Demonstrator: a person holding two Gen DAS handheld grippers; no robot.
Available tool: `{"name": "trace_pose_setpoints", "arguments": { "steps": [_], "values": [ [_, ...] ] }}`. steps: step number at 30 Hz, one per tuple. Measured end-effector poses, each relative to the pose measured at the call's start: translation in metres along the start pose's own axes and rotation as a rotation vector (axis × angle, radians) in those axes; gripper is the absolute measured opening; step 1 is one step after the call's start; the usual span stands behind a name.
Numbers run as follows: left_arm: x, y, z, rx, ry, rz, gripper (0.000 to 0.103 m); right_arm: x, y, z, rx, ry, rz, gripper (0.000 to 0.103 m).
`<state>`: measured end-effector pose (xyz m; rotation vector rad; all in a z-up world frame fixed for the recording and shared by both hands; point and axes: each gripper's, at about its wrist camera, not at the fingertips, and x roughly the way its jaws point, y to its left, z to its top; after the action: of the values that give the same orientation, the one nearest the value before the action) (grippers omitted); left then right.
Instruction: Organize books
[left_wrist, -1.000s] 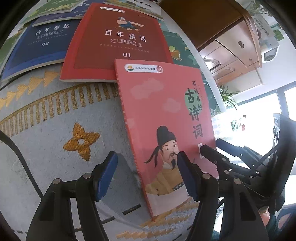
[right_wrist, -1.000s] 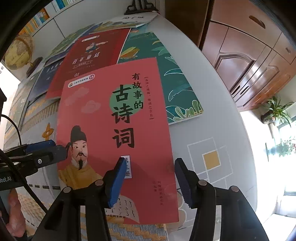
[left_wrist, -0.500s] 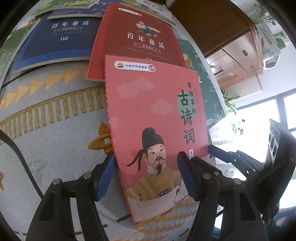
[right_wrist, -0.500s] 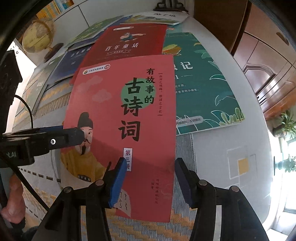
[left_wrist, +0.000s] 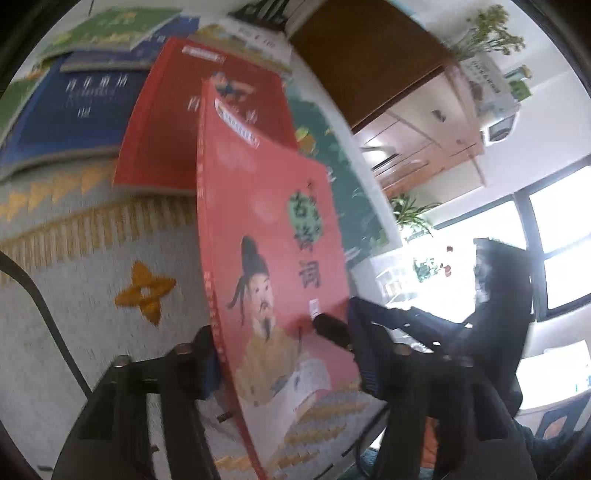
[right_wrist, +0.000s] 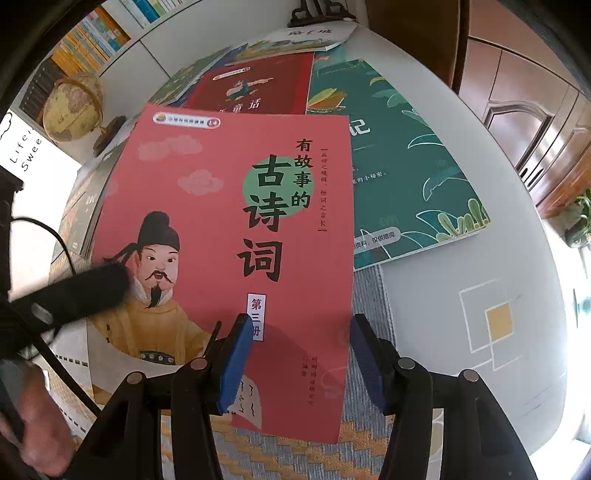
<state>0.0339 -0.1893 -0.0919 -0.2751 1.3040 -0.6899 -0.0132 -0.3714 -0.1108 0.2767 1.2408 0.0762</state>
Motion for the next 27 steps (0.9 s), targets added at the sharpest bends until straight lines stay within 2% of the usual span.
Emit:
{"name": "trace_pose_setpoints", "arguments": {
  "steps": [1, 4, 10, 14, 16, 18, 20, 23, 27],
  "values": [
    [0.000, 0.002, -0.001, -0.008, 0.004, 0.005, 0.037, -0.001, -0.002, -0.002, 0.000, -0.002, 0.002, 0.054],
    [0.000, 0.013, -0.006, -0.054, 0.016, 0.015, 0.023, -0.002, -0.004, -0.003, 0.005, -0.006, 0.008, 0.054],
    [-0.004, 0.020, -0.020, -0.097, 0.057, 0.006, 0.024, -0.002, -0.002, -0.003, -0.002, -0.003, 0.012, 0.054],
    [0.001, 0.027, -0.030, -0.129, 0.111, -0.002, 0.029, 0.000, 0.000, -0.002, 0.000, 0.003, 0.011, 0.055],
    [0.002, 0.027, -0.034, -0.141, 0.126, -0.012, 0.036, 0.001, 0.003, -0.001, -0.005, 0.005, 0.001, 0.055],
    [0.003, 0.026, -0.039, -0.140, 0.148, -0.012, 0.036, 0.002, 0.008, 0.000, -0.009, 0.009, -0.009, 0.056],
    [0.000, 0.023, -0.043, -0.132, 0.146, -0.008, 0.036, 0.004, 0.011, 0.000, -0.012, 0.014, -0.019, 0.057],
    [-0.006, 0.024, -0.041, -0.147, 0.142, -0.051, 0.036, 0.004, 0.010, 0.001, 0.000, 0.016, -0.015, 0.057],
    [-0.021, 0.026, -0.027, -0.152, 0.088, -0.068, 0.037, 0.003, 0.005, -0.001, 0.041, 0.026, 0.044, 0.057]
  ]
}}
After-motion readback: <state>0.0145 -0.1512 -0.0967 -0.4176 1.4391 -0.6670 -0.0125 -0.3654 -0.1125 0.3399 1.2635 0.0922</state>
